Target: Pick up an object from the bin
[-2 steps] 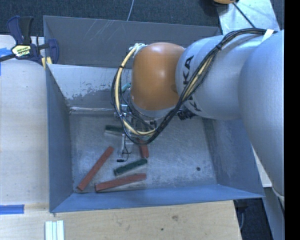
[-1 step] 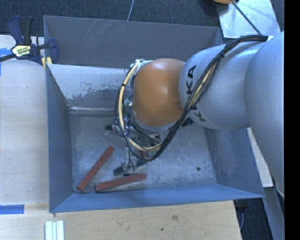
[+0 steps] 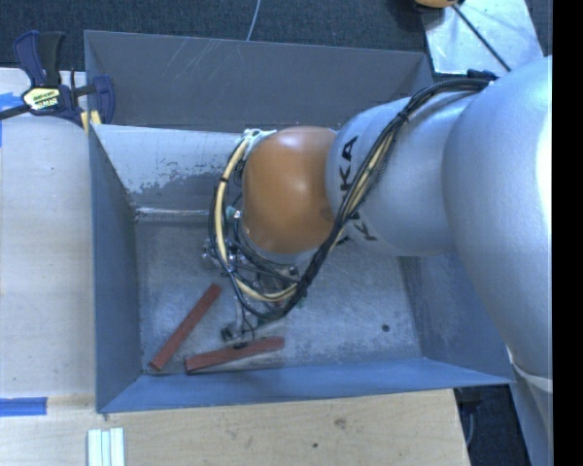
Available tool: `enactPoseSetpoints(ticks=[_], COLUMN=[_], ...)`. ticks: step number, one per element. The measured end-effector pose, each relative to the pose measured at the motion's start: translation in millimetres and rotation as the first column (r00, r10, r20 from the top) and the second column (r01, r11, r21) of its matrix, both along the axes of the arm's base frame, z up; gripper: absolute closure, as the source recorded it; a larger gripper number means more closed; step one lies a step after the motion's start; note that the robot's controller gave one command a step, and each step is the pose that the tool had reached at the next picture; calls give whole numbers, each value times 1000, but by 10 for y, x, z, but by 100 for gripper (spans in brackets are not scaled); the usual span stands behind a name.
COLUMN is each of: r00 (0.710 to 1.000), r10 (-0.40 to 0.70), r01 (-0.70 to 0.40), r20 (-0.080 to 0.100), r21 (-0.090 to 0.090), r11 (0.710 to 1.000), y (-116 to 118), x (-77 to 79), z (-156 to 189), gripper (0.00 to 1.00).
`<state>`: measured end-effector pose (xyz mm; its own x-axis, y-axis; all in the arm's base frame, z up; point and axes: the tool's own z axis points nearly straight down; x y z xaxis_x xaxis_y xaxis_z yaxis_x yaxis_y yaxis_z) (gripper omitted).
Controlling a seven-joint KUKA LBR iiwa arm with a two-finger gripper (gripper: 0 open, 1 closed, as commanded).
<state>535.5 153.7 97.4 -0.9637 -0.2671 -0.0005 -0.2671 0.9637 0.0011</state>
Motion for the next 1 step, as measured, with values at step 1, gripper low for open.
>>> enactPoseSetpoints(ticks=[1], r00=[982], r10=[-191], r01=[191], r20=[0], r21=[-1], r11=[982], y=[483], x=[-269], z=[-151], gripper=[100])
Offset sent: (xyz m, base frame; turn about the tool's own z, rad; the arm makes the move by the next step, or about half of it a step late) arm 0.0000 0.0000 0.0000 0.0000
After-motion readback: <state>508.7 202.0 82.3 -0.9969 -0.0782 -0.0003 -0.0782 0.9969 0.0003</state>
